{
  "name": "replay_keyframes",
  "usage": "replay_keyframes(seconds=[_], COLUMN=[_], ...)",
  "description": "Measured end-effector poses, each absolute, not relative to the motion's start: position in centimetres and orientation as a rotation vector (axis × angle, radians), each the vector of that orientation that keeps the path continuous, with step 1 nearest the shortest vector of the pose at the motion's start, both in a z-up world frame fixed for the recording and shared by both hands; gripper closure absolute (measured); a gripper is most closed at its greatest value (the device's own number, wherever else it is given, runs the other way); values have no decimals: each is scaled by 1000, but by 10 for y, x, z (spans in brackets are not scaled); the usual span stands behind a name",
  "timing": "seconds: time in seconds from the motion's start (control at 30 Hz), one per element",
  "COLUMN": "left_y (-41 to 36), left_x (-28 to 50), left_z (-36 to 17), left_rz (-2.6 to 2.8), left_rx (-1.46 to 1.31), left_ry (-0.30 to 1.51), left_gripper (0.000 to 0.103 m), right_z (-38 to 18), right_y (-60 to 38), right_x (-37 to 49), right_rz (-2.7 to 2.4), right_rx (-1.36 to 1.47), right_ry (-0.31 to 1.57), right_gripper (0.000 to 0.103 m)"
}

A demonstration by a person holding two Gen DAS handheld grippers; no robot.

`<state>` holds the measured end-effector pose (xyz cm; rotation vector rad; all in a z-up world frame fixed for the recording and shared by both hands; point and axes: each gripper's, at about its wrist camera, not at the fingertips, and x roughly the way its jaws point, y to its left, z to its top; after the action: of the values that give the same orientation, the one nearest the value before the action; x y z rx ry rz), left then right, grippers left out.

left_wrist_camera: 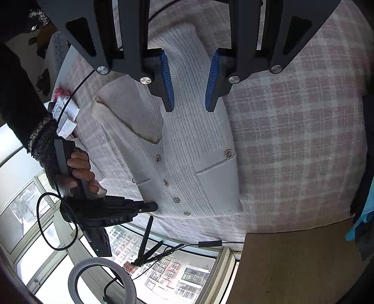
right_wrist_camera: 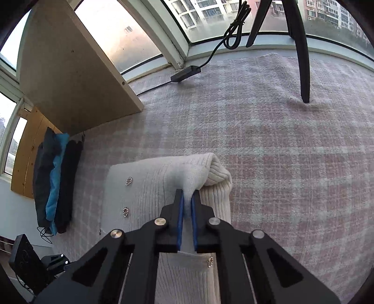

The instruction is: Fold clothes

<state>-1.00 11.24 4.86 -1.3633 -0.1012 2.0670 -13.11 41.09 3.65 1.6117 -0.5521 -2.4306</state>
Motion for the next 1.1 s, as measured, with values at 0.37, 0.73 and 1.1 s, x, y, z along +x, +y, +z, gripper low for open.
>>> replay_keyframes(seconds=[0.37,0.73,1.1], left_y=[97,122,151], left_x=[-7,5,26], left_z=[40,21,35], left_rz=[2060,1957,2124], left_rx=[-1422,-1480,-1476], left_ry=[-200,-161,229], left_gripper=[73,76,81], right_z=[26,10,29], right_y=[427,431,419], right_x=[-122,22,44], right_rz=[-2432,-2271,-2505], right_rx=[1679,1842,1856], right_ry=[-475,-529,-202], right_gripper=[80,71,95])
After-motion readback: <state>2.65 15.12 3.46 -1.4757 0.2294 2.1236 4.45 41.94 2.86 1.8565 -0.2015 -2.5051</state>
